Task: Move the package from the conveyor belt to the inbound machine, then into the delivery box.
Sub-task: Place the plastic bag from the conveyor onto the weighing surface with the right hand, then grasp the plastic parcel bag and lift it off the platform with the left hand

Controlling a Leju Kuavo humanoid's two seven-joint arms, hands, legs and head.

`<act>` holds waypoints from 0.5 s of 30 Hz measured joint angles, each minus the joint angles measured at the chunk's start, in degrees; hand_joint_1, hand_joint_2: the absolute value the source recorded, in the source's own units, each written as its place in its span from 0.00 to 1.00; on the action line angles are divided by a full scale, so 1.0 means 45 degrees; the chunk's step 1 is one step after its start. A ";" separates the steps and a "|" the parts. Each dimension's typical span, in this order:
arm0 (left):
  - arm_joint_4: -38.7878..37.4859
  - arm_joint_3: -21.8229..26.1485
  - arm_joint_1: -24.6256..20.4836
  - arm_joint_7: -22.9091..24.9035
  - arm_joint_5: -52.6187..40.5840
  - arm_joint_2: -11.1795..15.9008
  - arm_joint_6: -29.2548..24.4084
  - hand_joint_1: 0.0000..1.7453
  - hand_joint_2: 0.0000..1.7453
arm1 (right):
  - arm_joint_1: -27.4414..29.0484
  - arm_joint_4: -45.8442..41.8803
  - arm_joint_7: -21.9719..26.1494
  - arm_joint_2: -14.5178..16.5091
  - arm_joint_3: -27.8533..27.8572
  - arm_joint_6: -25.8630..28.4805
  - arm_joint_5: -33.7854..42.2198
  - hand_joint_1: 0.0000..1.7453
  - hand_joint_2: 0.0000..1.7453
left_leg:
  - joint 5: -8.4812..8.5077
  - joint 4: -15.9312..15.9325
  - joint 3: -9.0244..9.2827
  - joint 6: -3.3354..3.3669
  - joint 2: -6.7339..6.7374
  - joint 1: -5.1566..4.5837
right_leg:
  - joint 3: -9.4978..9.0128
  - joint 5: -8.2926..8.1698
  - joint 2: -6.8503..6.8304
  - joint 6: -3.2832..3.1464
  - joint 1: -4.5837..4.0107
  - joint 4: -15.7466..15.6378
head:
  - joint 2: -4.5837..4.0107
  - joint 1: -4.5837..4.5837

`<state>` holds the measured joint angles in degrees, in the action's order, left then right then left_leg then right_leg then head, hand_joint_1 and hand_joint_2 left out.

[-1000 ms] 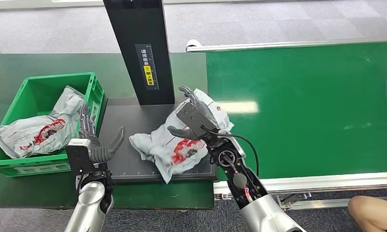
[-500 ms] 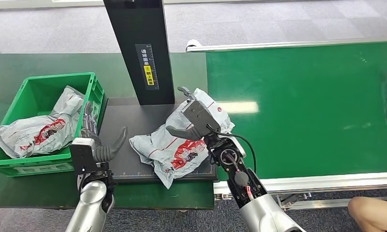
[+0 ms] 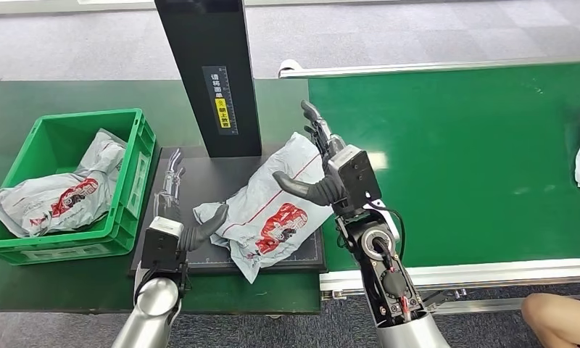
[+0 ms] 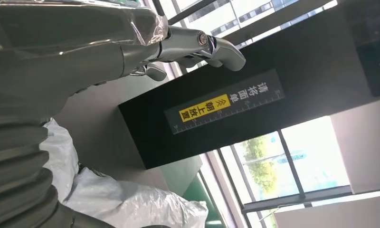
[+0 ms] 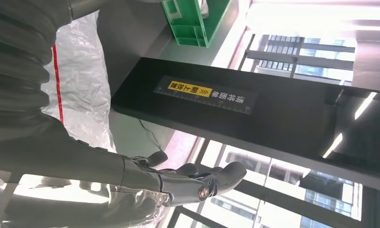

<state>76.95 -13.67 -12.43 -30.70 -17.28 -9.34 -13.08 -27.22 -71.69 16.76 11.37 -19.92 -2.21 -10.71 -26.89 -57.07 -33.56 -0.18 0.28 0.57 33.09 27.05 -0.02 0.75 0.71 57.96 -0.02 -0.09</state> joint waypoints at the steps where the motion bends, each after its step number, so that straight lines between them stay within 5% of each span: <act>1: 0.0025 -0.0058 0.0012 0.0006 -0.0004 0.0007 0.0009 0.00 1.00 | 0.0046 -0.0142 0.0000 -0.0039 0.0018 0.0000 0.0001 0.00 1.00 | 0.0000 0.0000 0.0002 0.0000 0.0001 0.0001 | 0.0000 0.0000 0.0000 0.0000 -0.0001 0.0001 | 0.0000 0.0000; 7: 0.0105 -0.0306 0.0058 0.0057 -0.0386 0.0033 0.0259 0.00 1.00 | 0.0310 -0.0608 0.0111 -0.0181 0.0108 0.0271 -0.0135 0.00 1.00 | 0.0001 0.0000 0.0009 -0.0001 0.0000 0.0003 | -0.0001 0.0001 -0.0002 -0.0001 -0.0003 0.0001 | -0.0001 0.0000; 15: -0.0548 -0.1876 -0.0053 0.1247 -0.4389 0.0053 -0.0188 0.00 1.00 | 0.2278 -0.1878 0.1204 -0.0959 0.1628 0.1383 -0.0756 0.00 1.00 | -0.0009 -0.0002 0.0002 0.0010 -0.0012 -0.0013 | -0.0008 0.0002 -0.0007 0.0004 0.0014 -0.0018 | 0.0000 -0.0003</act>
<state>74.48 -22.11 -12.67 -25.09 -37.03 -9.10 -13.93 -16.97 -80.14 22.18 7.05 -12.59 4.02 -14.11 -26.93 -57.08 -33.55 -0.14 0.22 0.52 33.06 27.06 -0.05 0.76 0.78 57.88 -0.02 -0.10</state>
